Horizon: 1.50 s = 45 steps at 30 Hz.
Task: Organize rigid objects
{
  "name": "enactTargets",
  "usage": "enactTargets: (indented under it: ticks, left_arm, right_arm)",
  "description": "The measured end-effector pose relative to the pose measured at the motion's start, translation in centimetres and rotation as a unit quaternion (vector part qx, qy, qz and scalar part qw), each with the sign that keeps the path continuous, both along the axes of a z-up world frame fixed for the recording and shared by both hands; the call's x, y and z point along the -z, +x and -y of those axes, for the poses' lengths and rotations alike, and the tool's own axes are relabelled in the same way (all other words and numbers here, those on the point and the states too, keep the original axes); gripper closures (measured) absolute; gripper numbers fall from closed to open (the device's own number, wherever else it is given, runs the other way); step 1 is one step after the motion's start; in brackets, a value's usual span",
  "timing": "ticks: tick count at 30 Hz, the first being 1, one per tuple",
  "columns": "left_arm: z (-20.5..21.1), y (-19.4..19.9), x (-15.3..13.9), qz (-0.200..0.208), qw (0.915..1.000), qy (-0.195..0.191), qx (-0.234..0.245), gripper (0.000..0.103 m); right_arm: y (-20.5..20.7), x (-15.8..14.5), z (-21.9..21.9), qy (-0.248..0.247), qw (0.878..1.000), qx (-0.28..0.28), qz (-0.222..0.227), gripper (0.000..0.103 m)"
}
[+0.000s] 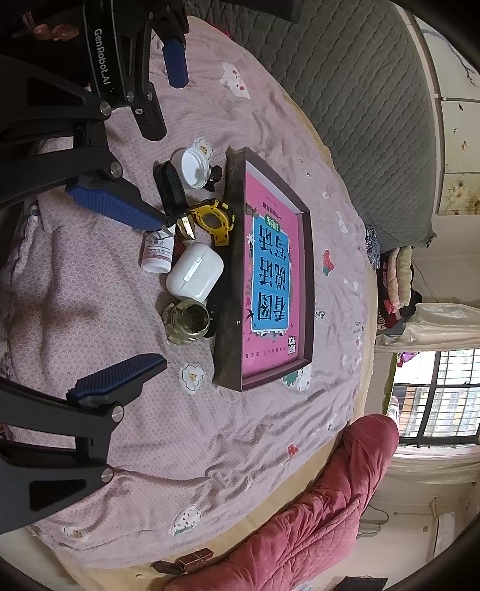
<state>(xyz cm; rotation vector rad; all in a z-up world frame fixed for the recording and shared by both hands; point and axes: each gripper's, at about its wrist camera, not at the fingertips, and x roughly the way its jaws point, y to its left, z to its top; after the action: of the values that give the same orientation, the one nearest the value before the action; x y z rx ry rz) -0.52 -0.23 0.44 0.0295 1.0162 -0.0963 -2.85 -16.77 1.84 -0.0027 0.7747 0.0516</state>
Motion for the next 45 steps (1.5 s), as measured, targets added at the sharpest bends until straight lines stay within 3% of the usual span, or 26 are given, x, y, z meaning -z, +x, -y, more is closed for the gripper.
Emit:
enactTargets:
  ticks: [14,20,28,45]
  left_arm:
    - [-0.9,0.2,-1.3,0.029,0.9995,-0.015,-0.001,0.02]
    - [-2.1,1.8,-1.1,0.043,0.9991,0.0,-0.004,0.02]
    - [-2.9,3.6,0.7,0.022,0.9997,-0.011,0.0,0.02]
    - [-1.4,6.8,3.3,-0.015,0.9993,-0.033,0.001,0.02]
  right_arm:
    - [0.3,-1.9,-0.1,0.001,1.0,-0.005,0.018,0.034]
    - [1.6,-1.8,0.8,0.009,1.0,0.004,0.022,0.034]
    - [4.3,-0.9,2.3,0.024,0.999,0.017,0.016,0.034]
    - [5.4,3.0,3.7,0.036,0.999,0.025,-0.012,0.034]
